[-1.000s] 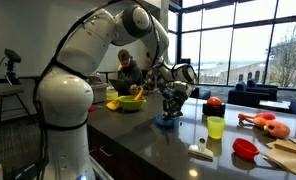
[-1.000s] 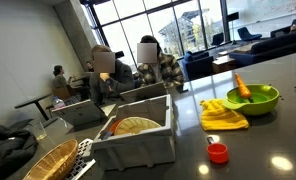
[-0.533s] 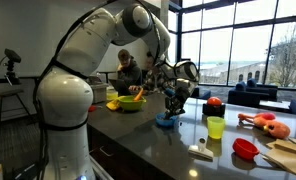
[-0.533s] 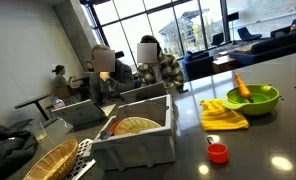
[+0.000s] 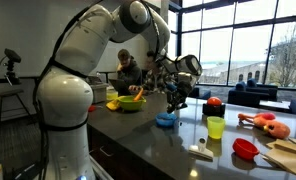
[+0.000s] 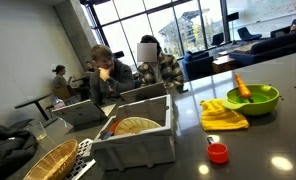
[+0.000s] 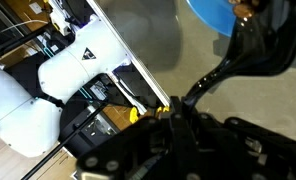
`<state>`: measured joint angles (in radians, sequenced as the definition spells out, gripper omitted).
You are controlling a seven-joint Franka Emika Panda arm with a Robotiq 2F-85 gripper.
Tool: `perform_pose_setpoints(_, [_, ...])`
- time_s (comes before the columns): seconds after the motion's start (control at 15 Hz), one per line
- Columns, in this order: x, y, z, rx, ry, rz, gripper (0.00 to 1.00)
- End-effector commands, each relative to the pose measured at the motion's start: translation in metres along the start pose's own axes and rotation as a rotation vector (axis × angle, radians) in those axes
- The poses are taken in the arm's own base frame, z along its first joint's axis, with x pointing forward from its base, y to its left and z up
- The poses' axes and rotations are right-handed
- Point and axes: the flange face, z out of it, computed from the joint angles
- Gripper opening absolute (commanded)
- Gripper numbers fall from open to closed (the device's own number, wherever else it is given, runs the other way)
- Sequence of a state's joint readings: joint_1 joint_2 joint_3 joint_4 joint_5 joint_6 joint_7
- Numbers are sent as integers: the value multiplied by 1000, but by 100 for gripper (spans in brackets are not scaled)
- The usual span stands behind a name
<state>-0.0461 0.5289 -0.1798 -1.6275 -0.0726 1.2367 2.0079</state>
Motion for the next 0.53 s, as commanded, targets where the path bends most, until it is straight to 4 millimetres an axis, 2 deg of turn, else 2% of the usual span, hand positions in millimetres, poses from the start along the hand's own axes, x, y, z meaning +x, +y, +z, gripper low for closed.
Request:
perform_pose_setpoints(0.0, [20, 21, -14, 9, -33, 15, 1])
perform_pose_setpoints(0.47, [33, 38, -27, 33, -54, 27, 1])
